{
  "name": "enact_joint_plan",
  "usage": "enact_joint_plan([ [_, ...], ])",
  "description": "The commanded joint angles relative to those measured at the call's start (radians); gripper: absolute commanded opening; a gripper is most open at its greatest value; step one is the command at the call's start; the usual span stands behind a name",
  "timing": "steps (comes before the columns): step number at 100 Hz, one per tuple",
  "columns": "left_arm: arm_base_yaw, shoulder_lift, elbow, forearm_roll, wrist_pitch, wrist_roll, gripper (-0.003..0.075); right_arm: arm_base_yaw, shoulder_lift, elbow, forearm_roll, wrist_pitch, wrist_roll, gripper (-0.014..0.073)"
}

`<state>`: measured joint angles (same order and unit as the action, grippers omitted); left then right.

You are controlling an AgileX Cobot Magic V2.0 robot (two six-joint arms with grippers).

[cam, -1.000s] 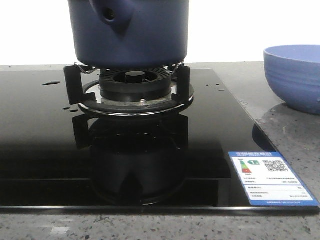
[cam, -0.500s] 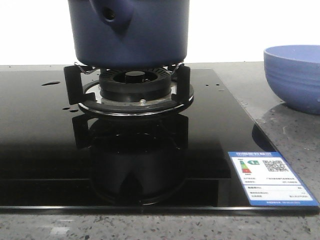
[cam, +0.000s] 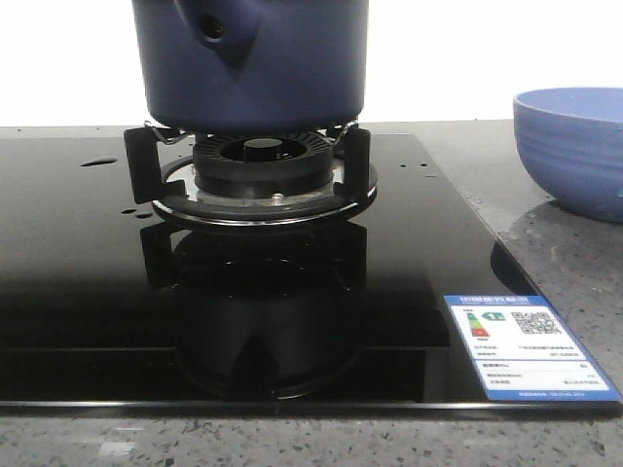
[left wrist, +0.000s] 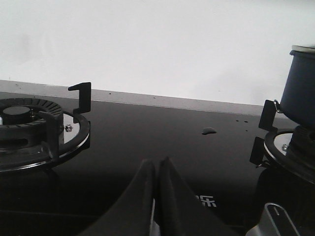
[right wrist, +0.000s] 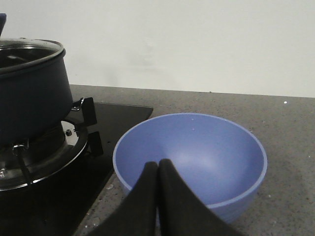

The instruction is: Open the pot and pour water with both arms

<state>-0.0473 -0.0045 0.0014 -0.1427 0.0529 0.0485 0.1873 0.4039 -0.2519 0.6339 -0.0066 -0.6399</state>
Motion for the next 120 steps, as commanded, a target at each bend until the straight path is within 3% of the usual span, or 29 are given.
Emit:
enact_joint_plan([
  [1,0.006,-0.026,0.033,-0.001,-0.071,-0.009,-0.0019,-0.028,-0.002,-0.012,-0.328,-0.092,0.301,-0.0046],
  [12,0.006,-0.026,0.033,-0.001,-0.071,-0.009,-0.0019,-0.119,-0.056,0.039,-0.481,-0.067,0.488,-0.0046],
  [35,0.006,-0.026,0.033,-0.001,-0.071,-0.009,-0.0019,-0.274,-0.265,0.188,-0.554,-0.063,0.509,-0.0046],
  [49,0.006,-0.026,0.033,-0.001,-0.071,-0.009,-0.0019,-0.277,-0.396,0.289,-0.602,-0.056,0.577,-0.0046],
  [54,0.006,-0.026,0.033,-0.001,-0.071,-0.009,-0.0019,-0.277,-0.438,0.288,-0.619,0.043,0.614,-0.0046],
  [71,0.006,-0.024,0.033,-0.001,-0.071,-0.009,-0.0019,-0.281,-0.431,0.29,-0.628,0.104,0.626,-0.0046],
  [120,0.006,-0.024,0.033,-0.001,-0.071,-0.009,-0.0019,-0.281,-0.431,0.288,-0.628,0.104,0.626,-0.0046],
])
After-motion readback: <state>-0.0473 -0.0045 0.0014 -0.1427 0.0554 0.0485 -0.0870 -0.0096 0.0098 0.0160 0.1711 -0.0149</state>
